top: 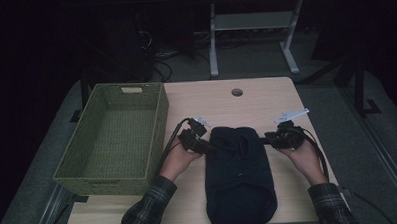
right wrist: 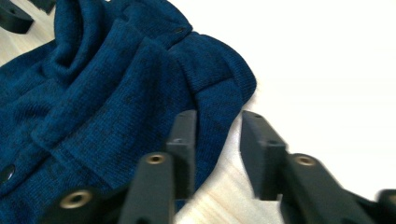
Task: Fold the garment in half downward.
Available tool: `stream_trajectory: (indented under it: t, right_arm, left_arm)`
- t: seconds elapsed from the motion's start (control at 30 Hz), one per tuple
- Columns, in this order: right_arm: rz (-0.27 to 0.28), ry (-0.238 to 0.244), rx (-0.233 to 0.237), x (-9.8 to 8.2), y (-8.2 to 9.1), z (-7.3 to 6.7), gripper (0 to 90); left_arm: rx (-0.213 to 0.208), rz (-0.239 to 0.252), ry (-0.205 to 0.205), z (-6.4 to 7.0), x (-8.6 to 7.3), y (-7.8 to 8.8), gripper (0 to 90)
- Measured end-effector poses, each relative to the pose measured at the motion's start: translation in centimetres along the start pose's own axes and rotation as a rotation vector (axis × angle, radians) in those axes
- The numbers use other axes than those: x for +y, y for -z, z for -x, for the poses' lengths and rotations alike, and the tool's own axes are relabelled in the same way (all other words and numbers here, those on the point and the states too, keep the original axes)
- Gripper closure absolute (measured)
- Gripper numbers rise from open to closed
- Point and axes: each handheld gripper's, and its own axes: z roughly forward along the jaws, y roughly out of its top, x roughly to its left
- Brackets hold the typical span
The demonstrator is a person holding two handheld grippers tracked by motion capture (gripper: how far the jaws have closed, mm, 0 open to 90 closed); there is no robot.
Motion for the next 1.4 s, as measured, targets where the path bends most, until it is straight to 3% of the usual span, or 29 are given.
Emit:
stream_trajectory:
  t: [0.07,0.17,0.3,0.43,0.7,0.83,0.93,1.1,1.13,1.4]
  right_arm:
    - [-0.022,-0.003,0.009,0.4,0.0,0.2,60.7]
    - [-0.012,0.012,0.001,1.2,0.2,0.2,58.1]
    - [-0.007,0.028,-0.001,2.3,0.4,0.4,56.0]
    - [-0.005,0.039,-0.001,3.4,0.0,0.7,55.4]
    - [0.011,0.026,0.013,4.6,-1.6,1.9,54.2]
    - [-0.007,0.024,0.016,5.2,-2.7,2.4,53.8]
    - [0.009,0.027,0.007,5.4,-3.4,2.6,55.0]
    - [-0.032,0.014,0.006,4.8,-5.0,3.2,54.4]
    - [-0.031,0.007,0.01,4.7,-5.2,3.3,54.2]
    - [-0.075,-0.001,0.03,4.0,-6.0,3.2,54.4]
  left_arm:
    - [0.002,0.023,0.002,-0.2,0.4,0.4,55.8]
    - [0.017,0.045,-0.003,-0.5,1.0,1.0,51.1]
    - [0.038,0.08,0.008,-1.2,2.1,1.6,49.9]
    - [0.078,0.077,-0.007,-2.2,3.2,1.4,49.2]
    - [0.093,0.062,-0.002,-4.5,4.7,-0.8,49.6]
    - [0.082,0.05,0.025,-5.5,4.5,-2.5,49.6]
    - [0.055,0.037,0.061,-6.0,4.1,-4.0,48.8]
    - [0.056,0.011,0.058,-5.9,4.0,-5.1,48.4]
    - [0.059,-0.011,0.034,-6.0,4.0,-5.1,48.4]
    - [0.061,-0.032,0.0,-5.9,3.8,-5.6,51.3]
